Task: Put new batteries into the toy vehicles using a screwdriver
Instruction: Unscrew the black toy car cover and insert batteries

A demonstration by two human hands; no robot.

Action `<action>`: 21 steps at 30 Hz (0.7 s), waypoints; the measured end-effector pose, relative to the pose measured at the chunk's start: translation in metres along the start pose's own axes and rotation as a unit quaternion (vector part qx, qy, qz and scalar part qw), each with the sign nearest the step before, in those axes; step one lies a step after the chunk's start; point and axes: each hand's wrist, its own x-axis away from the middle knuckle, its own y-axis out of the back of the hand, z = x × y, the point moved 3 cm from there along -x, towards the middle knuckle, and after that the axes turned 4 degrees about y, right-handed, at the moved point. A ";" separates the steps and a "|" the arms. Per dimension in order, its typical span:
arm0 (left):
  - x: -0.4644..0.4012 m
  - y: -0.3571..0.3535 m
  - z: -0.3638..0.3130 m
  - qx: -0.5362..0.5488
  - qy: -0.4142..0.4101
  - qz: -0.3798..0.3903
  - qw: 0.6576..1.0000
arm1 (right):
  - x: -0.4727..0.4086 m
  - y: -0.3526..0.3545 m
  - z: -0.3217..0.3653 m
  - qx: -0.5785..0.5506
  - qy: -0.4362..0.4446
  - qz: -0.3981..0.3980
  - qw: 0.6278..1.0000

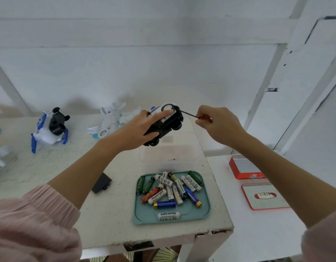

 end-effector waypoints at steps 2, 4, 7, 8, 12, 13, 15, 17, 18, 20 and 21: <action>-0.001 -0.002 0.001 -0.013 -0.004 0.011 1.000 | 0.001 0.000 -0.003 0.000 -0.001 0.011 1.000; -0.003 -0.003 0.002 -0.016 -0.007 0.014 1.000 | 0.001 0.001 -0.005 -0.005 -0.001 0.013 1.000; -0.004 -0.004 0.002 -0.017 -0.009 0.019 1.000 | 0.002 0.001 -0.008 -0.006 -0.003 0.018 1.000; -0.005 -0.004 0.002 -0.020 -0.011 0.020 1.000 | 0.002 0.000 -0.009 -0.006 -0.004 0.020 1.000; -0.007 -0.007 -0.001 -0.021 -0.014 0.030 0.999 | 0.005 0.000 -0.012 -0.010 -0.004 0.031 0.999; -0.007 -0.009 -0.001 -0.018 -0.011 0.032 0.999 | 0.006 0.001 -0.012 -0.007 -0.005 0.036 0.999; -0.006 -0.011 -0.001 -0.012 -0.005 0.030 0.999 | 0.009 0.002 -0.014 0.007 -0.007 0.049 0.999; -0.007 -0.012 0.002 -0.007 0.000 0.023 1.000 | 0.014 0.001 -0.017 0.026 -0.007 0.069 0.997; -0.007 -0.011 0.003 -0.006 0.003 0.019 1.000 | 0.017 0.000 -0.018 0.036 -0.008 0.081 0.996; -0.008 -0.010 0.004 -0.003 0.004 0.016 1.000 | 0.021 -0.003 -0.022 0.056 -0.018 0.101 0.993; -0.008 -0.009 0.005 0.000 0.006 0.014 1.000 | 0.022 -0.004 -0.024 0.064 -0.024 0.104 0.992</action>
